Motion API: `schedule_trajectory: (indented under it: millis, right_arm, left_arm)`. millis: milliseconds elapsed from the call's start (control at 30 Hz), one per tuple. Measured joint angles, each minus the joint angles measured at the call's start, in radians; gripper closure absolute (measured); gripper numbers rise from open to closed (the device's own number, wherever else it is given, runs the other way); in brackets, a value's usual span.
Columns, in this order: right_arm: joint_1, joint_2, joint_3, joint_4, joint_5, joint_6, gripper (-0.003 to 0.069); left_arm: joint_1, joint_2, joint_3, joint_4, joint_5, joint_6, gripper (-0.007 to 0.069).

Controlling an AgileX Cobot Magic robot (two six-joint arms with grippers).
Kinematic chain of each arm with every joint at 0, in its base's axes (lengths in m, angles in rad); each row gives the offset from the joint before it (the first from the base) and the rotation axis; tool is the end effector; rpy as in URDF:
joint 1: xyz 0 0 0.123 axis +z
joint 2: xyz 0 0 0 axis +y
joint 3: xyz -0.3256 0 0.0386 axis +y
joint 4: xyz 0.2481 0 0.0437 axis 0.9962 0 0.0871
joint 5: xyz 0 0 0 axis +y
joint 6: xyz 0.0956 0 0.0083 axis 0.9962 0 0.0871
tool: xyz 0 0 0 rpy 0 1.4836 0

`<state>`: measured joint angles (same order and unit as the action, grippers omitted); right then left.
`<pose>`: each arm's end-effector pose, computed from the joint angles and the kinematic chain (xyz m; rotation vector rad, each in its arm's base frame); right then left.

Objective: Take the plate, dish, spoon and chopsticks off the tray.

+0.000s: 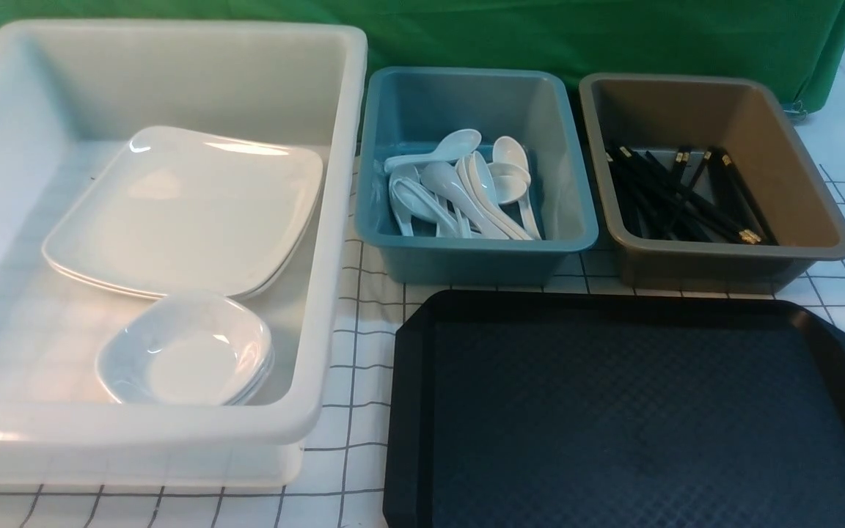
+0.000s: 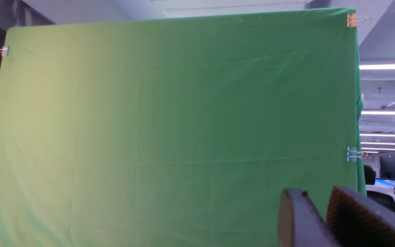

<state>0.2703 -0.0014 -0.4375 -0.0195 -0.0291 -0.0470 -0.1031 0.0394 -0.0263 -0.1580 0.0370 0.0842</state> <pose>-0.0367 -0.0101 0.3567 -0.1710 1.0028 0.1862 0.0205 -0.0027 0.2184 0.0272 1.5348 -0.1452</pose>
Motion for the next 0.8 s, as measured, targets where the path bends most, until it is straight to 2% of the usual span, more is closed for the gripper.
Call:
schedule_trajectory:
  millis: [200,367,800]
  right_arm:
    - [0.000,0.002,0.001,0.000,0.000,0.000,0.0492]
    - [0.000,0.002,0.001,0.000,0.000,0.000,0.0482]
    - [0.000,0.002,0.001,0.000,0.000,0.000,0.0460]
  left_arm:
    - [0.084,-0.040,0.032,0.060,0.077,0.008,0.0620]
    - [0.089,-0.040,0.032,0.104,0.171,0.015,0.0620]
    - [0.089,-0.040,0.032,0.107,0.178,0.021,0.0620]
